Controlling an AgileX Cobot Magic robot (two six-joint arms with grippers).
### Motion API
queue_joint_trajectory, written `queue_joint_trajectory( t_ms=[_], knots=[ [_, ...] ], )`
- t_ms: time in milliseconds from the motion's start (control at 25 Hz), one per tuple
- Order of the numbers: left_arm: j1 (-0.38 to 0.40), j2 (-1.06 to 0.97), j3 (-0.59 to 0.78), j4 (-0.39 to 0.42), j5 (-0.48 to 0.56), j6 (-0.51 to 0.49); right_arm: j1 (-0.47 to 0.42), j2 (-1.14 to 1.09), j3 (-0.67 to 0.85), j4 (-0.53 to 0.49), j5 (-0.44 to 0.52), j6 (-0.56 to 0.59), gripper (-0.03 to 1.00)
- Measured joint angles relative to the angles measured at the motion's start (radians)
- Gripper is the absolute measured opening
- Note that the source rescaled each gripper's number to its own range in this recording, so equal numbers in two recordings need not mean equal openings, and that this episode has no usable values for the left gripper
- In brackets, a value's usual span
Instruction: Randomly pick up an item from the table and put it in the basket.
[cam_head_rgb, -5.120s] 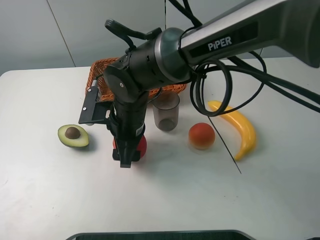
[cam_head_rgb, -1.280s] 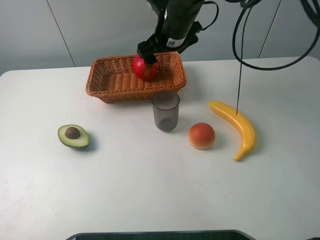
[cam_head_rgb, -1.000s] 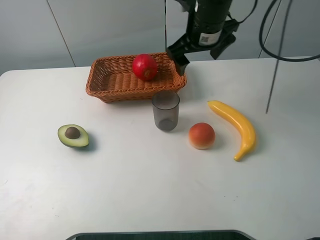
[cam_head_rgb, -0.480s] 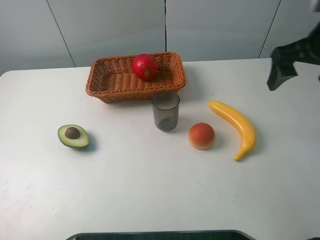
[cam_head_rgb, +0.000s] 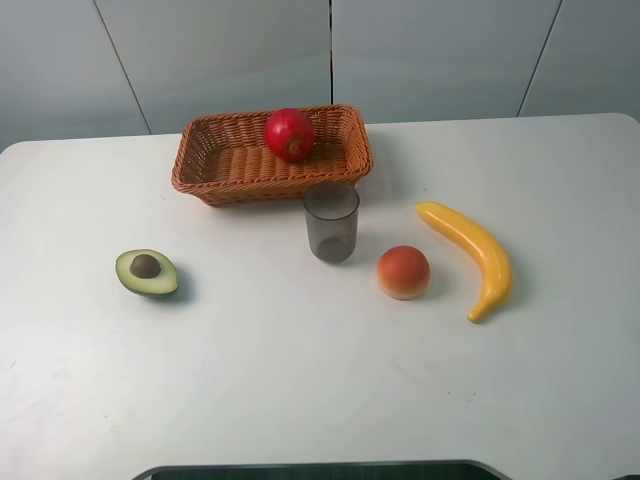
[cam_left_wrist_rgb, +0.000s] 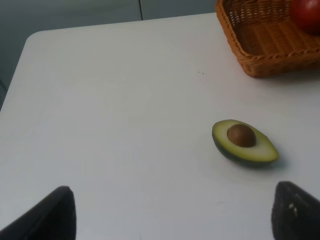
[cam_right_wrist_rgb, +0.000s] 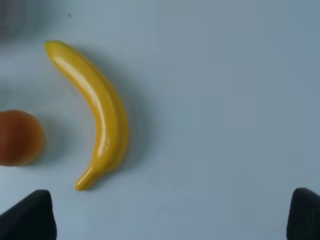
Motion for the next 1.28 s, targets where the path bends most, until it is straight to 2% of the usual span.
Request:
queue_joint_trajectory(
  t_ms=[160, 400, 520, 760, 1280],
  knots=[
    [0.0, 0.0, 0.0, 0.0, 0.0, 0.0, 0.0, -0.176, 0.053, 0.007, 0.023, -0.002, 0.99],
    [0.0, 0.0, 0.0, 0.0, 0.0, 0.0, 0.0, -0.373, 0.061, 0.015, 0.131, -0.004, 0.99],
    [0.0, 0.0, 0.0, 0.0, 0.0, 0.0, 0.0, -0.454, 0.064, 0.015, 0.155, -0.01, 0.99],
    [0.0, -0.001, 0.0, 0.0, 0.0, 0.0, 0.0, -0.587, 0.068, 0.015, 0.157, -0.11, 0.99],
    [0.0, 0.0, 0.0, 0.0, 0.0, -0.002, 0.0, -0.643, 0.161, 0.045, 0.081, -0.127, 0.99]
  ],
)
